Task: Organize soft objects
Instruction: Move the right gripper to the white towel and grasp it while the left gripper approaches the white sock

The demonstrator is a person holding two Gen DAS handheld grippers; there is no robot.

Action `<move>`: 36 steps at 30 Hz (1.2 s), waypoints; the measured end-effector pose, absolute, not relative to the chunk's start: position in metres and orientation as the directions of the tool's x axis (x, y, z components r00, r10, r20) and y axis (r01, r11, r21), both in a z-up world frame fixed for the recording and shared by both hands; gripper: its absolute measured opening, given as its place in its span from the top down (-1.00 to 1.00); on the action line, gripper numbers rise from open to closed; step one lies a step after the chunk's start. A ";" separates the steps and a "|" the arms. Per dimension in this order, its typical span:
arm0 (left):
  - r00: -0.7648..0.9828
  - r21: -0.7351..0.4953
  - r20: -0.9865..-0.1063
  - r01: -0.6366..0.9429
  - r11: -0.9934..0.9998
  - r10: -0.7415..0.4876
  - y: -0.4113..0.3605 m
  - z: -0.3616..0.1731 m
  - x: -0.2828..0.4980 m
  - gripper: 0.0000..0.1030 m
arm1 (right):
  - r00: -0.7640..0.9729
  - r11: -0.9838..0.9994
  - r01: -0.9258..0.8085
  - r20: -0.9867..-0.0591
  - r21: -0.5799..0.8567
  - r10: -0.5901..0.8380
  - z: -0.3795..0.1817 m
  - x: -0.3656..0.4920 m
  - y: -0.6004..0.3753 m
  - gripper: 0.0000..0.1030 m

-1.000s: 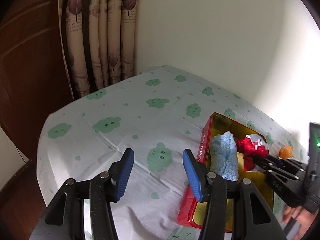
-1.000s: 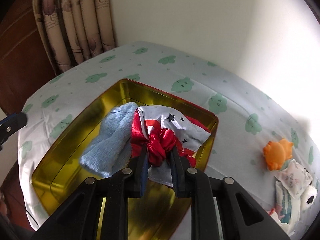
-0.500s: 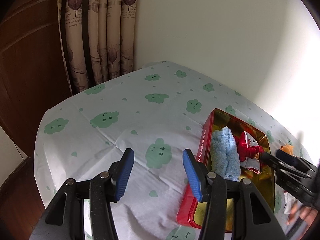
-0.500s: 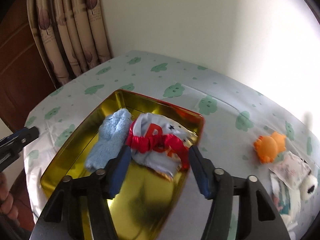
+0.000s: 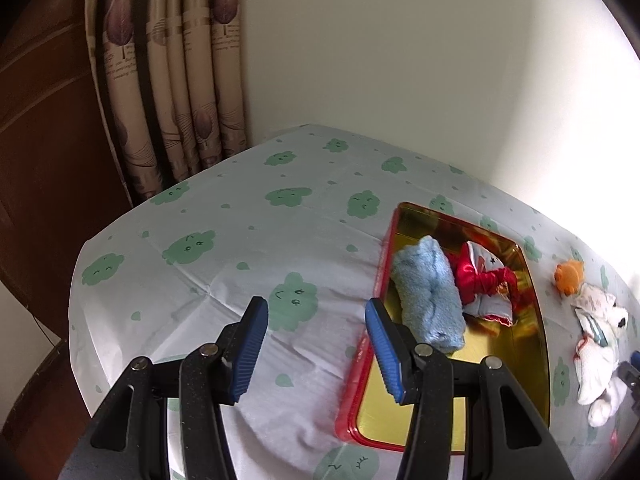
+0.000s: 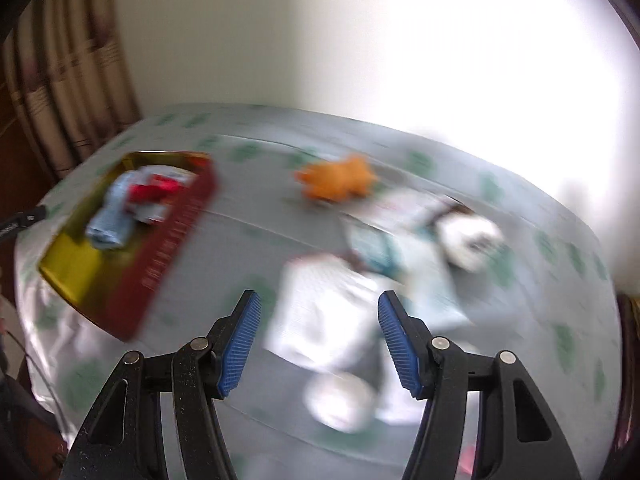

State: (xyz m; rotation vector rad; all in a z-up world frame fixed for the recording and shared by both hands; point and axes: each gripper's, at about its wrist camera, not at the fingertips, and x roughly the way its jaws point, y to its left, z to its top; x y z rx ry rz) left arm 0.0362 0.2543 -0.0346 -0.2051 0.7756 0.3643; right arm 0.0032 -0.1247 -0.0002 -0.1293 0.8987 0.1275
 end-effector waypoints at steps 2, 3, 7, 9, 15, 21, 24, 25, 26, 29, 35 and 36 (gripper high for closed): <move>0.655 -0.038 -0.717 -0.380 0.924 0.240 0.250 -0.035 0.037 -0.01 | 0.607 0.990 -0.122 -0.794 -0.063 0.024 -0.005 -0.002 -0.147 -0.14; 0.655 -0.039 -0.719 -0.372 0.927 0.233 0.248 -0.035 0.038 -0.01 | 0.598 0.993 -0.100 -0.801 -0.067 0.006 -0.008 -0.005 -0.159 -0.14; 0.666 -0.029 -0.712 -0.343 0.939 0.221 0.238 -0.034 0.037 -0.01 | 0.573 0.998 -0.054 -0.820 -0.039 -0.001 -0.023 -0.010 -0.189 -0.17; 0.674 -0.008 -0.705 -0.321 0.947 0.223 0.232 -0.033 0.037 -0.01 | 0.570 0.999 -0.042 -0.821 -0.031 -0.002 -0.031 -0.009 -0.196 -0.28; 0.685 0.031 -0.697 -0.263 0.964 0.209 0.208 -0.029 0.038 -0.01 | 0.563 0.999 -0.040 -0.826 -0.013 0.011 -0.048 -0.003 -0.206 -0.43; 0.696 0.014 -0.707 -0.163 0.986 0.125 0.174 -0.019 0.037 -0.01 | 0.560 0.999 -0.037 -0.828 0.013 0.031 -0.060 0.008 -0.212 -0.44; 0.698 0.016 -0.712 -0.094 0.995 0.077 0.149 -0.016 0.039 -0.01 | 0.554 0.999 -0.038 -0.831 0.034 0.050 -0.066 0.012 -0.214 -0.46; 0.698 0.017 -0.713 -0.067 0.998 0.059 0.140 -0.016 0.040 -0.01 | 0.556 0.999 -0.042 -0.830 0.032 0.050 -0.067 0.013 -0.214 -0.46; 0.697 0.010 -0.717 -0.033 0.999 0.031 0.129 -0.016 0.041 -0.02 | 0.558 0.998 -0.047 -0.828 0.029 0.050 -0.068 0.013 -0.213 -0.45; 0.679 -0.006 -0.733 0.067 0.998 -0.050 0.096 -0.018 0.044 -0.05 | 0.569 0.998 -0.059 -0.820 0.036 0.063 -0.070 0.014 -0.213 -0.34; 0.637 -0.014 -0.751 0.249 0.968 -0.175 0.028 -0.026 0.048 -0.05 | 0.579 0.993 -0.108 -0.808 0.058 0.110 -0.071 0.010 -0.211 0.10; 0.628 -0.021 -0.754 0.272 0.962 -0.194 0.019 -0.029 0.049 -0.05 | 0.584 0.993 -0.108 -0.805 0.055 0.108 -0.070 0.009 -0.212 0.15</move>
